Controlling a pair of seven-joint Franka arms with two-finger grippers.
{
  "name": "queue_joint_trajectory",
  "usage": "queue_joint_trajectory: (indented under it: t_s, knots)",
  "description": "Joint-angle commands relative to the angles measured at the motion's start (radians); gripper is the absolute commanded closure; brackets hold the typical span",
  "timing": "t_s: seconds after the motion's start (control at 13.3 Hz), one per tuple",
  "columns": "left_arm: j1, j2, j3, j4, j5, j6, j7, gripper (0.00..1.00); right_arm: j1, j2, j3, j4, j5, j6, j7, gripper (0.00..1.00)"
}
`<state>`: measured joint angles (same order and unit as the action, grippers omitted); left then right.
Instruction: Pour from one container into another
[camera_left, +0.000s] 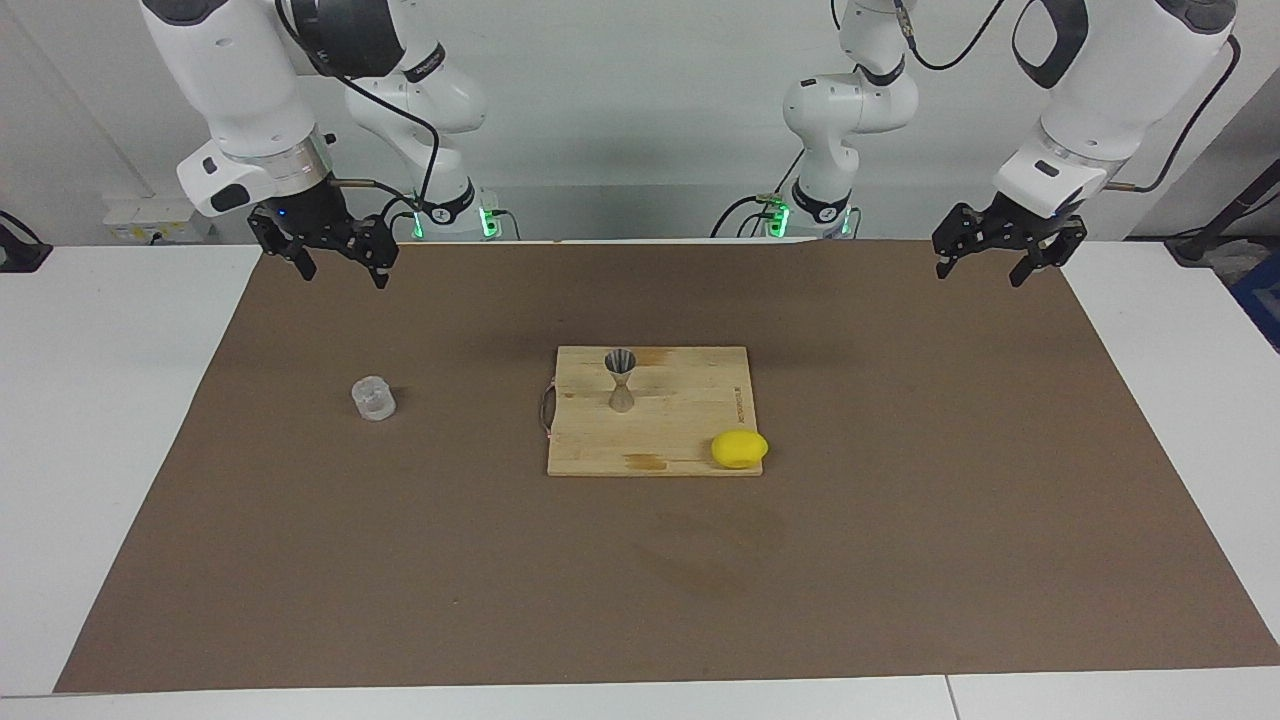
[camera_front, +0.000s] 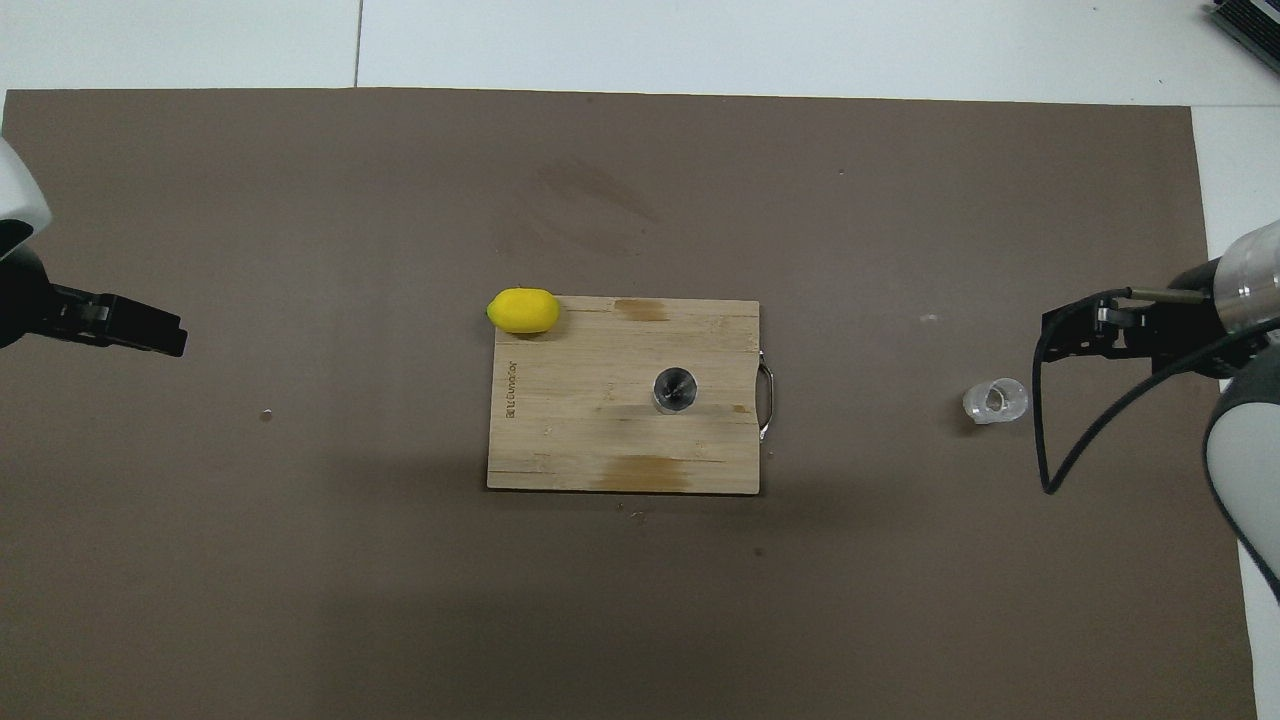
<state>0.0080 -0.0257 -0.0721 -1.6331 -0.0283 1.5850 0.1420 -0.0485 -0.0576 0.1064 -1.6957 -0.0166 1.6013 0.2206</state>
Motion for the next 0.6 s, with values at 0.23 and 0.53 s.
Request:
queue_joint_trajectory:
  t_s: [0.23,0.53]
  knots:
    - [0.000,-0.013,0.002,-0.001,0.018,-0.016,-0.005,0.00,-0.017,0.008,0.002,0.031,0.017,-0.023,-0.037,0.05]
    - [0.000,-0.013,0.002,-0.001,0.018,-0.016,-0.005,0.00,-0.014,0.005,0.002,0.025,0.015,-0.020,-0.037,0.04]
